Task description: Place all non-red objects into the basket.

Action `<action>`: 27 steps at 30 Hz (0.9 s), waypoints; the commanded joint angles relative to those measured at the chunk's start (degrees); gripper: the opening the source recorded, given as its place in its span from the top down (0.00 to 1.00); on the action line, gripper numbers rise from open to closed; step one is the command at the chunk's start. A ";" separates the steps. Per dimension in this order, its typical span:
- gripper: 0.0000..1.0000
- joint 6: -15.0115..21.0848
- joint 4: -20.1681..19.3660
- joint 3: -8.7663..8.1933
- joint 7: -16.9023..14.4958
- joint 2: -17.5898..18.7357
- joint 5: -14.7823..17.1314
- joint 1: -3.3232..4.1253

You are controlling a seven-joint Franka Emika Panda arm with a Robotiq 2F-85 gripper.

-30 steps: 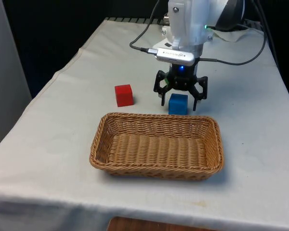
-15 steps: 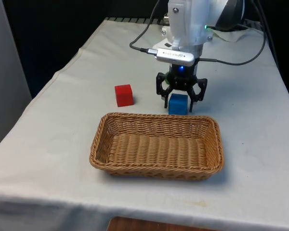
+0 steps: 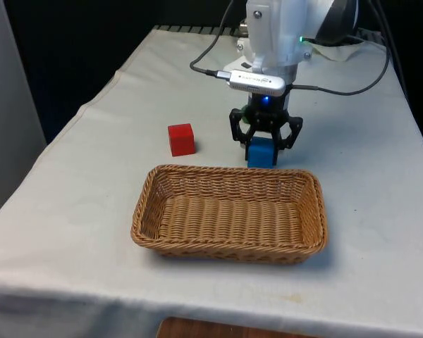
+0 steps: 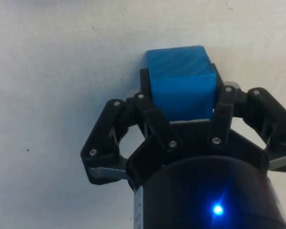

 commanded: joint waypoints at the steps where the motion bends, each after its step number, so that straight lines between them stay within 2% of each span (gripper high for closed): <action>1: 0.98 -0.80 0.00 -0.46 0.57 -0.86 -0.40 0.40; 7: 0.98 -3.09 0.00 -0.86 1.60 -3.55 -0.92 0.74; 8: 0.98 -2.41 0.17 -0.11 0.80 -3.04 -0.23 0.11; 9: 0.98 -3.38 0.00 -0.86 1.78 -3.95 -0.97 0.74; 16: 0.98 -6.19 0.29 -0.80 2.69 -6.99 -1.78 0.97; 17: 0.98 -5.50 0.17 -0.17 1.78 -6.70 -0.92 0.40; 18: 0.98 -6.53 0.40 -0.80 2.75 -7.39 -1.83 0.97; 25: 0.98 -9.74 1.78 -0.57 3.72 -9.80 -2.81 1.15; 26: 0.98 -9.57 1.89 -0.11 3.15 -9.97 -2.23 0.74; 27: 0.98 -10.54 2.23 -0.52 4.01 -10.37 -3.04 1.20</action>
